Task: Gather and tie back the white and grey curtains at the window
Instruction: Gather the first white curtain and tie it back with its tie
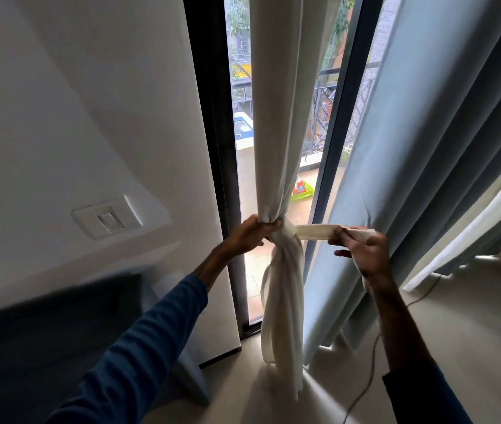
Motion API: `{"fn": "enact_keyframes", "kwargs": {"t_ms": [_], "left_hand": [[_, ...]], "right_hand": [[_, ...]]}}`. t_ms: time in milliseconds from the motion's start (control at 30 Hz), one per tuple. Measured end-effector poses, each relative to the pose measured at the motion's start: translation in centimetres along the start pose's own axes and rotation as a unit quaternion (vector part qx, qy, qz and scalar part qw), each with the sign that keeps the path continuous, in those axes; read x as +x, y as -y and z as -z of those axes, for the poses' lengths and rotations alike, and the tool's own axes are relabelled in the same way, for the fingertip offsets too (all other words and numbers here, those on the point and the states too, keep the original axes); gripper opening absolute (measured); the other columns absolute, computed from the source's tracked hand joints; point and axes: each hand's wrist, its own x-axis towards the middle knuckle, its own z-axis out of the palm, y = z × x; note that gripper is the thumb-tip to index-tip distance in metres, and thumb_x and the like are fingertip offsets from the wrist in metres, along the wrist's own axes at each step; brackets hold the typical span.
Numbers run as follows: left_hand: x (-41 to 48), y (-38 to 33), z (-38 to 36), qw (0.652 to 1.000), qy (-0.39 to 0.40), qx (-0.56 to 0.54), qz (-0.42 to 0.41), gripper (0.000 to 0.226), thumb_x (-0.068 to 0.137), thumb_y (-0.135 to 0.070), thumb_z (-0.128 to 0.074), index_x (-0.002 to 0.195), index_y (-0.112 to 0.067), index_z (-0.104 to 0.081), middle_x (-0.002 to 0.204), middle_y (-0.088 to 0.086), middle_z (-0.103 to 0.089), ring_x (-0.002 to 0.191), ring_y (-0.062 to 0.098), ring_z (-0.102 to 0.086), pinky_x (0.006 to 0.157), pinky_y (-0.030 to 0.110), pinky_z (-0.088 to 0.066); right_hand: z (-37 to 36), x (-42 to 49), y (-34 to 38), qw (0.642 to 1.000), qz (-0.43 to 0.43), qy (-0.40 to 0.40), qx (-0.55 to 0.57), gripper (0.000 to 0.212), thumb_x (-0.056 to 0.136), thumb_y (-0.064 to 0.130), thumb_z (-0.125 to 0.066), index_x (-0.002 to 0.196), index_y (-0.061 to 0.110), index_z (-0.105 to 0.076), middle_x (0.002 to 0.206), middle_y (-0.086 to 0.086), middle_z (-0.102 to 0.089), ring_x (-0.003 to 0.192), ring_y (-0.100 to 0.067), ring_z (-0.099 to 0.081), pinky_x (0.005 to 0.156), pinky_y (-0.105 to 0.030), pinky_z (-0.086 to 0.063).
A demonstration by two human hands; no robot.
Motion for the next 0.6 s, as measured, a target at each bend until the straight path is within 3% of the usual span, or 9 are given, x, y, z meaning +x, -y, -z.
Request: {"fn": "enact_keyframes", "kwargs": {"t_ms": [67,167,267,367,467,600], "left_hand": [[-0.4,0.1,-0.6,1.000,0.008,0.006,0.002,0.053,0.089,-0.050,-0.062,0.120,-0.007,-0.061,0.107,0.015,-0.070,0.092,0.029,-0.069,0.077,0.042,-0.054],[-0.6,0.3,-0.6,1.000,-0.005,0.011,0.009,0.066,0.080,-0.057,-0.061,0.122,-0.007,-0.061,0.109,0.016,-0.069,0.096,0.031,-0.068,0.073,0.041,-0.059],[-0.6,0.6,-0.1,0.998,-0.031,-0.026,0.047,0.063,0.078,-0.054,-0.062,0.119,-0.007,-0.061,0.108,0.020,-0.067,0.089,0.029,-0.067,0.070,0.040,-0.058],[-0.4,0.3,-0.4,0.994,-0.070,-0.014,0.081,0.055,0.083,-0.049,-0.066,0.115,-0.004,-0.063,0.090,0.013,-0.065,0.075,0.022,-0.062,0.061,0.032,-0.050],[-0.3,-0.5,-0.9,0.992,-0.080,-0.007,0.099,0.044,0.085,-0.042,-0.069,0.109,-0.006,-0.063,0.091,0.012,-0.070,0.068,0.024,-0.068,0.053,0.027,-0.050],[-0.3,-1.3,-1.2,0.990,-0.094,-0.030,0.101,0.038,0.079,-0.031,-0.075,0.105,-0.006,-0.066,0.089,0.012,-0.072,0.064,0.023,-0.072,0.056,0.029,-0.058]], "right_hand": [[-0.1,-0.5,-1.4,0.996,-0.059,-0.043,0.042,0.021,0.089,0.012,-0.075,0.100,-0.005,-0.071,0.085,-0.020,-0.074,0.073,-0.029,-0.076,0.052,-0.030,-0.059],[-0.8,-2.0,-3.2,0.995,-0.081,-0.045,0.028,0.016,0.090,0.013,-0.074,0.098,0.000,-0.072,0.080,-0.014,-0.072,0.064,-0.017,-0.074,0.050,-0.028,-0.058],[-1.0,-3.8,-4.3,0.996,-0.035,-0.049,-0.061,0.020,0.086,0.016,-0.078,0.099,0.002,-0.077,0.077,-0.009,-0.075,0.061,-0.015,-0.070,0.049,-0.030,-0.058],[-1.5,-6.0,-5.1,0.984,0.018,-0.056,-0.166,0.013,0.080,0.024,-0.083,0.090,0.018,-0.081,0.074,0.005,-0.076,0.063,-0.014,-0.072,0.061,-0.034,-0.060],[-3.6,-8.5,-4.8,0.974,0.060,0.031,-0.218,0.010,0.080,0.029,-0.083,0.084,0.021,-0.080,0.068,0.011,-0.074,0.063,-0.002,-0.071,0.065,-0.029,-0.059],[-6.0,-8.7,-0.3,0.983,0.048,0.081,-0.157,0.016,0.082,0.028,-0.083,0.075,0.015,-0.078,0.057,0.004,-0.071,0.044,-0.008,-0.063,0.050,-0.020,-0.051]]}}
